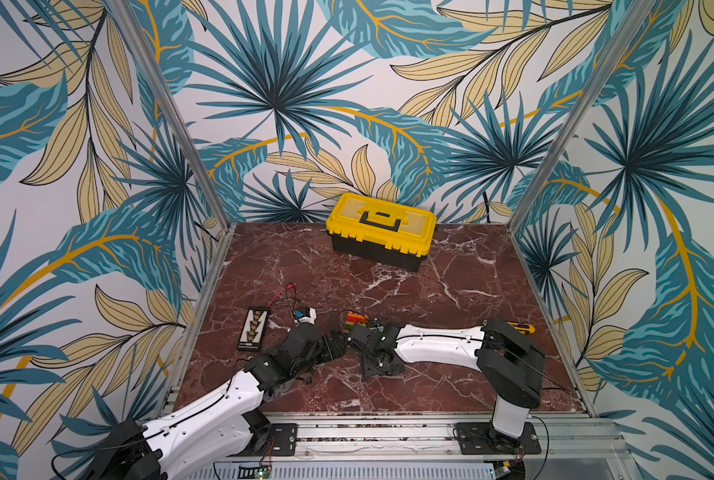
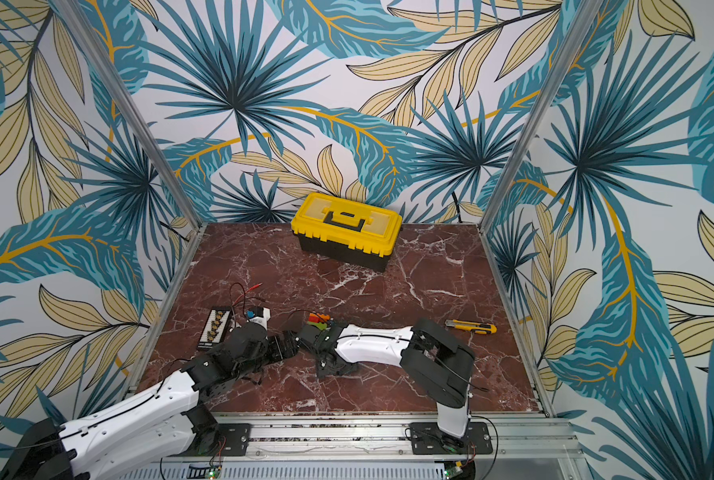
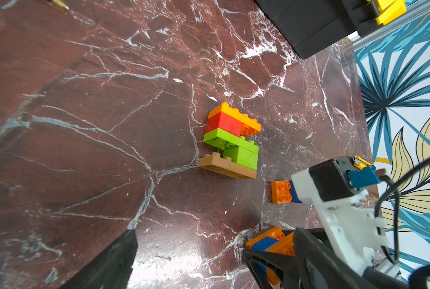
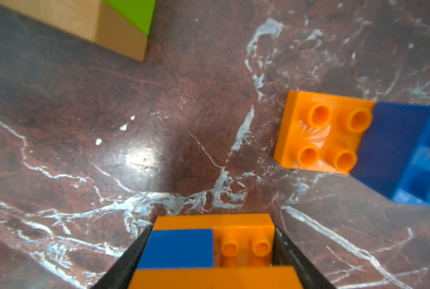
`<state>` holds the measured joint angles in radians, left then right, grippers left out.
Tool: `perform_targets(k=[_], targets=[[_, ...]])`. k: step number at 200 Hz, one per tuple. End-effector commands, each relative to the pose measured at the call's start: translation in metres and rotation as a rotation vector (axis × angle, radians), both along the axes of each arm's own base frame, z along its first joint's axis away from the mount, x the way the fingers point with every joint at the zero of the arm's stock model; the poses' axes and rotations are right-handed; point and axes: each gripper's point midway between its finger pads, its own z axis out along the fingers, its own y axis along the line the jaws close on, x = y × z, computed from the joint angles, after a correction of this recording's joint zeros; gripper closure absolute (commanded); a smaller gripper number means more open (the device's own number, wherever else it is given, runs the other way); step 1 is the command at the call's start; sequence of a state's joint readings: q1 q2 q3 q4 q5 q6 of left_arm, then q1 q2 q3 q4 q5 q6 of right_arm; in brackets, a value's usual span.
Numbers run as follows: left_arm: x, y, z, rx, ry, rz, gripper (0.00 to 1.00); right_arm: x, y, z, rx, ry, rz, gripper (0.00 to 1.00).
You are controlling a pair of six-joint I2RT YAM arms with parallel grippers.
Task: Assemble the number 5 with lego
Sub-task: Pick up the lego brick from the center of the board, then assemble the lego brick with the lego brick.
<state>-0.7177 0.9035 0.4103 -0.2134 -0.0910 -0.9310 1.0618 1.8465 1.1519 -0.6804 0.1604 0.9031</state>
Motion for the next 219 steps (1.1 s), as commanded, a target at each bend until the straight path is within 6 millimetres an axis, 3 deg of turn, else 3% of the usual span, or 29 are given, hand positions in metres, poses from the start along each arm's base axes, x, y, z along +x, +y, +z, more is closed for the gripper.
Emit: perform_targets(k=[1, 28, 66, 99, 125, 177, 219], targets=[[0.003, -0.002, 0.006, -0.004, -0.019, -0.006, 0.00, -0.010, -0.023, -0.020, -0.087, 0.043, 0.005, 0.31], [0.004, -0.002, 0.008, -0.002, -0.022, -0.009, 0.00, -0.009, -0.021, -0.012, -0.076, 0.032, 0.009, 0.31], [0.006, -0.006, 0.011, -0.001, -0.027, -0.025, 0.00, -0.001, -0.018, 0.019, -0.041, -0.021, 0.012, 0.31], [0.007, -0.016, 0.015, -0.003, -0.023, -0.071, 0.00, 0.008, -0.023, 0.048, -0.016, -0.100, -0.003, 0.31], [0.008, -0.027, 0.018, -0.003, -0.003, -0.122, 0.00, 0.012, -0.033, 0.060, -0.009, -0.121, -0.027, 0.31], [0.011, -0.053, 0.024, -0.044, 0.002, -0.204, 0.00, 0.025, -0.060, 0.070, 0.009, -0.136, -0.096, 0.32], [0.013, -0.078, 0.027, -0.051, -0.001, -0.267, 0.00, 0.037, -0.078, 0.065, 0.009, -0.114, -0.133, 0.32]])
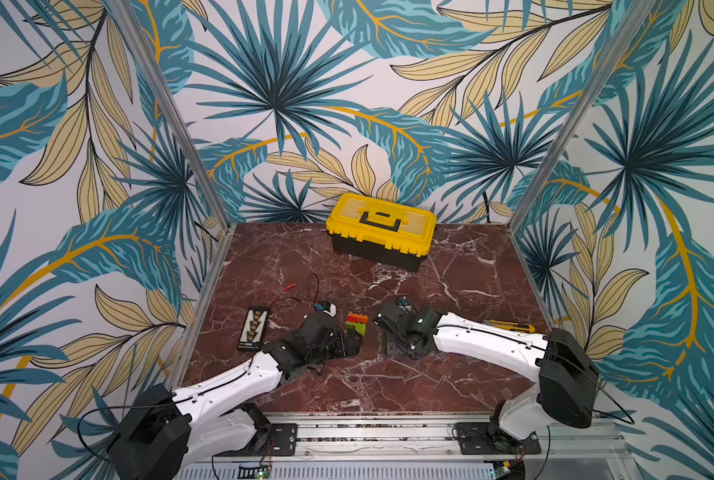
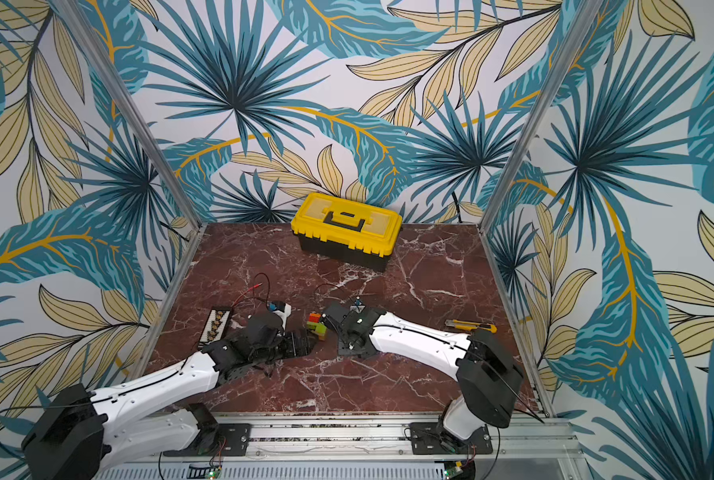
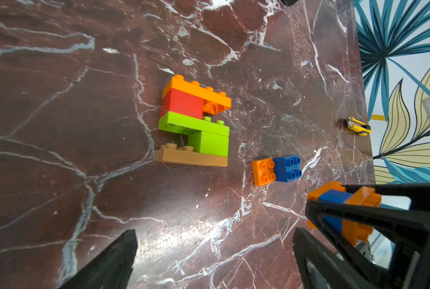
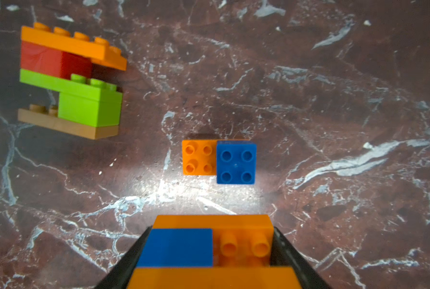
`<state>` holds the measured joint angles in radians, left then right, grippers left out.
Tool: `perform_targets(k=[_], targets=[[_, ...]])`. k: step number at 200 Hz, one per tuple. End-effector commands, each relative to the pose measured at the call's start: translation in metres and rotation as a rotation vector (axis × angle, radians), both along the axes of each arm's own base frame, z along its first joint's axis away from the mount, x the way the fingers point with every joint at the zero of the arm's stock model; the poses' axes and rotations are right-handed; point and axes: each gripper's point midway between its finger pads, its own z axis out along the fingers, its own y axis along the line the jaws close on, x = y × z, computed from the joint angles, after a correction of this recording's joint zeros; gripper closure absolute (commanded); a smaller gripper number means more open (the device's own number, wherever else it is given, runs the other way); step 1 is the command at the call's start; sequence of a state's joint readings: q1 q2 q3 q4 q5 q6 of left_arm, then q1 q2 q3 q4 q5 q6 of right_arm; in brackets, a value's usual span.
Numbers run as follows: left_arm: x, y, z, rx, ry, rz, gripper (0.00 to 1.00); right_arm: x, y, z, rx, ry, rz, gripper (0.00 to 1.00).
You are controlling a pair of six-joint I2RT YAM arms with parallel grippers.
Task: Assemble the number 5 with lego
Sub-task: Assemble the lego brick with the lego brick.
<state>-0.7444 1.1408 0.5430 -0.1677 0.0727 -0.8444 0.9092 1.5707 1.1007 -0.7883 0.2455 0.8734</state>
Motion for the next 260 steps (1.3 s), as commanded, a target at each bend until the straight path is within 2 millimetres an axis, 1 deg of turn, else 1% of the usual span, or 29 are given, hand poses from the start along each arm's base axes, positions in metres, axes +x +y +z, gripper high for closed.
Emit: perform_targets(k=[1, 46, 79, 124, 169, 213, 260], targets=[[0.011, -0.027, 0.031, -0.067, -0.069, -0.062, 0.00, 0.000, -0.015, -0.006, -0.031, 0.023, 0.005, 0.32], [0.010, -0.053, 0.030, -0.069, -0.054, -0.117, 0.00, 0.009, -0.019, -0.013, -0.040, 0.048, 0.015, 0.32], [0.011, -0.060, 0.026, -0.080, -0.042, -0.108, 0.00, 0.009, -0.014, -0.022, -0.038, 0.071, 0.037, 0.32], [0.013, -0.053, 0.024, -0.053, -0.046, -0.080, 0.00, 0.016, -0.005, -0.026, -0.041, 0.077, 0.049, 0.32], [0.014, -0.046, 0.024, -0.034, -0.057, -0.060, 0.00, 0.021, -0.002, -0.032, -0.049, 0.078, 0.038, 0.31], [0.014, -0.044, 0.025, -0.027, -0.062, -0.057, 0.00, 0.028, -0.003, -0.030, -0.066, 0.053, 0.027, 0.31], [0.015, -0.043, 0.026, -0.026, -0.067, -0.055, 0.00, 0.030, -0.003, -0.035, -0.060, 0.063, 0.004, 0.31]])
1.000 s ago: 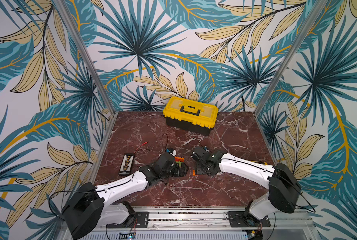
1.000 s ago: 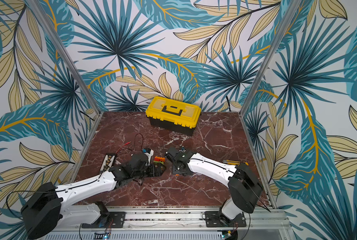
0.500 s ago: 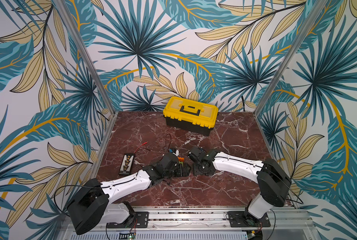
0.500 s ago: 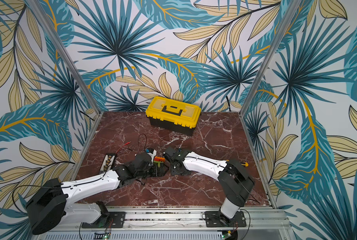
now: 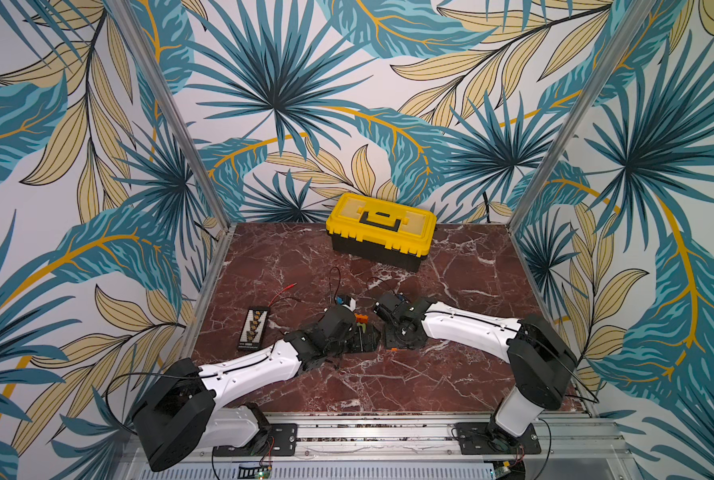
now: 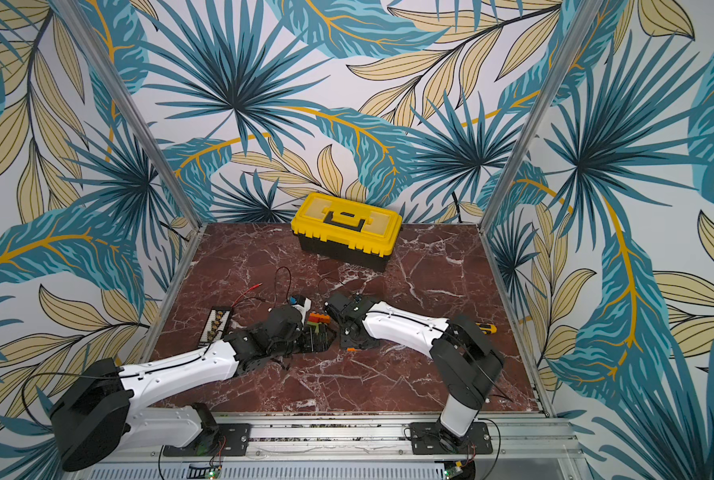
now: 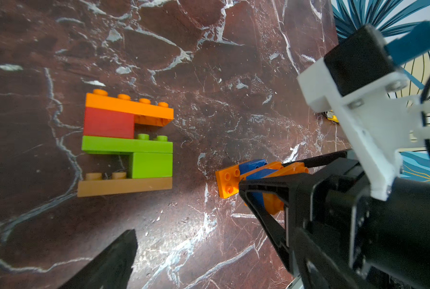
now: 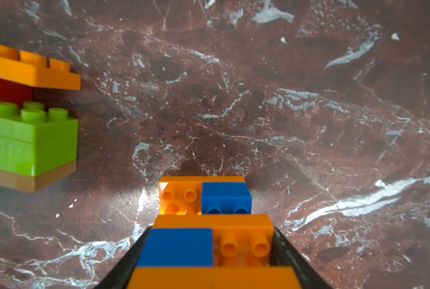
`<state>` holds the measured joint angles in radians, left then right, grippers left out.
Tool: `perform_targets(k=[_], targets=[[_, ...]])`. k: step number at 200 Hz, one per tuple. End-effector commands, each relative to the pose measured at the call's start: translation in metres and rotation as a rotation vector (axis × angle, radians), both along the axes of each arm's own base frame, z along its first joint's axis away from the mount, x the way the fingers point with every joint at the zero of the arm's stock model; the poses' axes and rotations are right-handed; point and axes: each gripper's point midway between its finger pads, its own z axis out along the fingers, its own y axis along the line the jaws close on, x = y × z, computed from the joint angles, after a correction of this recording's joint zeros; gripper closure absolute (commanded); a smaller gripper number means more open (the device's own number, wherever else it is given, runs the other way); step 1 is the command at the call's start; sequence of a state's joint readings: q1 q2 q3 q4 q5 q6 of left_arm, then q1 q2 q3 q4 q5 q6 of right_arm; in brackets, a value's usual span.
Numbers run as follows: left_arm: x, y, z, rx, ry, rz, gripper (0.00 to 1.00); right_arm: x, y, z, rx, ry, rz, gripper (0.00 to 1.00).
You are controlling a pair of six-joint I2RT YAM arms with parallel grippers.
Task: Assemble the number 5 with lego
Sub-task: Assemble the lego brick with the lego brick.
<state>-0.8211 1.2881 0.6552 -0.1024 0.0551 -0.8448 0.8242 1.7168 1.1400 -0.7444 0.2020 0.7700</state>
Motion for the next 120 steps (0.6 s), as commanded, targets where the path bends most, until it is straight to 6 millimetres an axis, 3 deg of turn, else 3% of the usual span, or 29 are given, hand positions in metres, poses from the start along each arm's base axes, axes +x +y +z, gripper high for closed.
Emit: perform_targets(k=[1, 120], targets=[[0.0045, 0.0003, 0.0161, -0.014, -0.037, 0.009, 0.00, 0.0056, 0.0001, -0.0015, -0.009, -0.009, -0.018, 0.31], [0.0055, 0.0014, 0.0174, -0.018, -0.040, 0.009, 0.00, 0.0030, 0.0022, -0.0072, -0.007, 0.023, -0.041, 0.31]])
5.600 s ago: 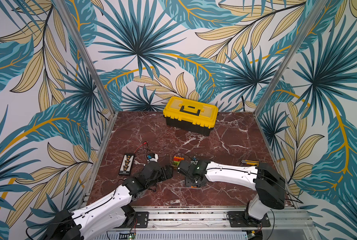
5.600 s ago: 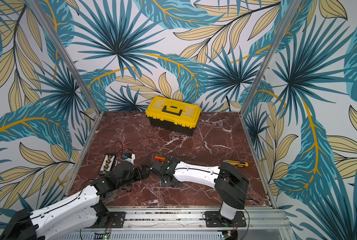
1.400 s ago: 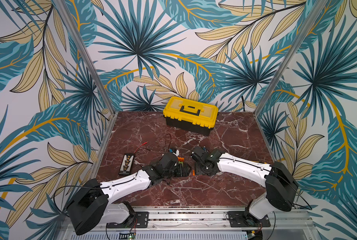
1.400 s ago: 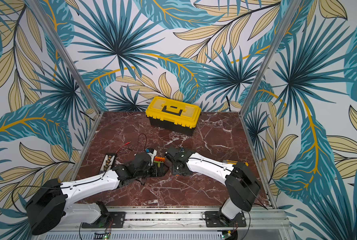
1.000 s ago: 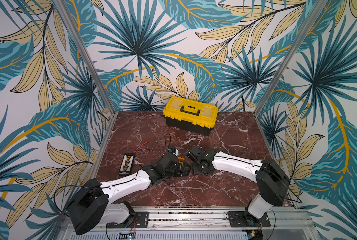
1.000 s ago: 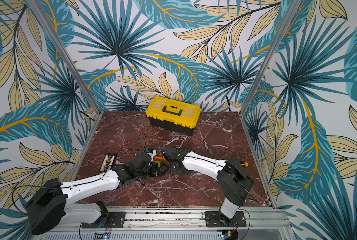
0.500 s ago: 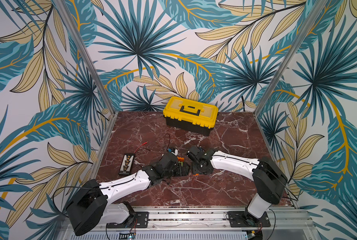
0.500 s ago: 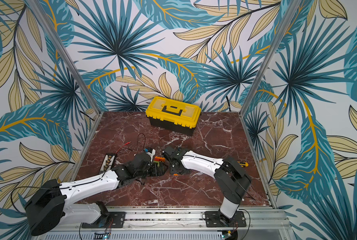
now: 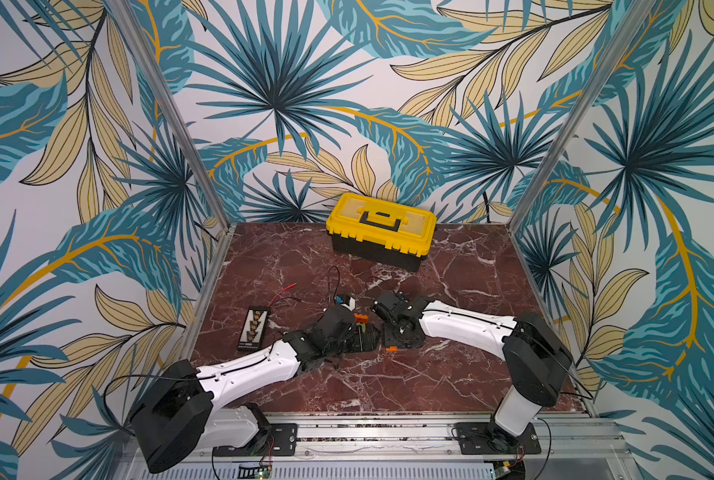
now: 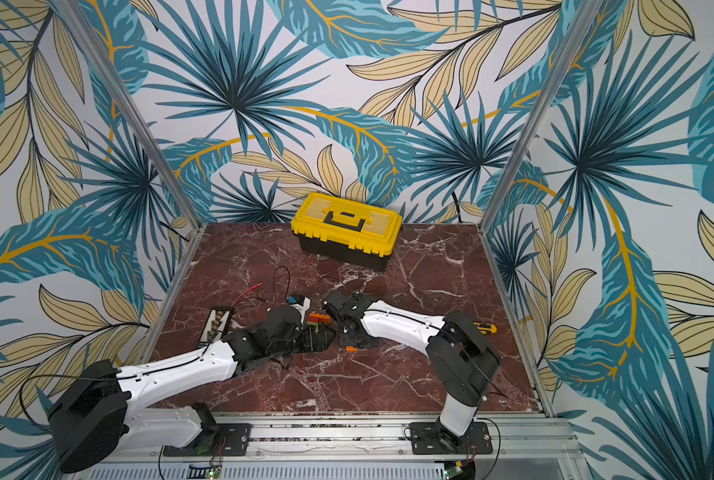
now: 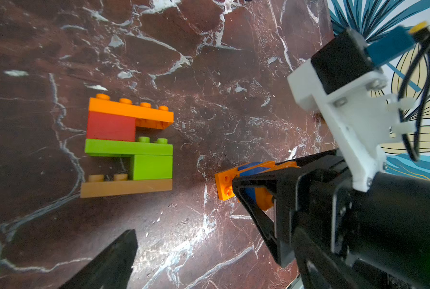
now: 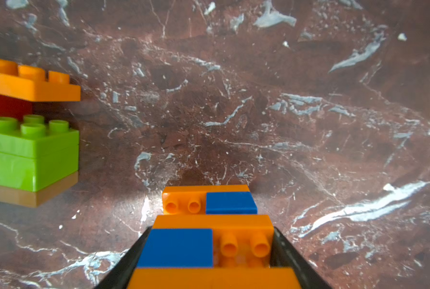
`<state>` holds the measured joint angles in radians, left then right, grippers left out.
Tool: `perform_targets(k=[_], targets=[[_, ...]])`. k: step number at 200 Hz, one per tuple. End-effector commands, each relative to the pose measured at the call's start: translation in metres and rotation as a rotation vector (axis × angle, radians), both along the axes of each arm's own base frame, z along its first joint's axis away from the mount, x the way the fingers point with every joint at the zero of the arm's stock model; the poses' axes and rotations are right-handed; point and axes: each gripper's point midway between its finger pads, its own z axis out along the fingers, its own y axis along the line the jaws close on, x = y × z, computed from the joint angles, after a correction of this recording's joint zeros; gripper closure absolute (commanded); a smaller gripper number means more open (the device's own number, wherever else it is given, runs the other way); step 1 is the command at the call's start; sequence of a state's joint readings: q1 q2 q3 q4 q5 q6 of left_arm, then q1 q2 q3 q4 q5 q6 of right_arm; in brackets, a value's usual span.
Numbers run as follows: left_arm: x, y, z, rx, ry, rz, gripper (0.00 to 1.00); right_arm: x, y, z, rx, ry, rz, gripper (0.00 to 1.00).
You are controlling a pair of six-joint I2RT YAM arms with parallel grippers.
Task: Assemble the number 5 with lego
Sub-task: Assemble the lego brick with the lego brick.
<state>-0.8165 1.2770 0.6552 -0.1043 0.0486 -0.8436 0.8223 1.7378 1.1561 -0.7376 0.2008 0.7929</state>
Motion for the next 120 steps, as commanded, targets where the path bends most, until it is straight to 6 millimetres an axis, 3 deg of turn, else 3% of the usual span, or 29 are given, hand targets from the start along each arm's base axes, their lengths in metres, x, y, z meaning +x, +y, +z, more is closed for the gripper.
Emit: perform_targets(k=[1, 120], targets=[[0.0034, -0.0006, 0.0140, -0.014, -0.030, 0.001, 0.00, -0.0015, -0.0014, -0.0053, -0.016, 0.025, -0.015, 0.31], [0.0025, 0.0011, 0.0137, -0.018, -0.029, 0.008, 0.00, -0.0044, -0.0060, -0.0089, -0.042, 0.043, -0.019, 0.31]])
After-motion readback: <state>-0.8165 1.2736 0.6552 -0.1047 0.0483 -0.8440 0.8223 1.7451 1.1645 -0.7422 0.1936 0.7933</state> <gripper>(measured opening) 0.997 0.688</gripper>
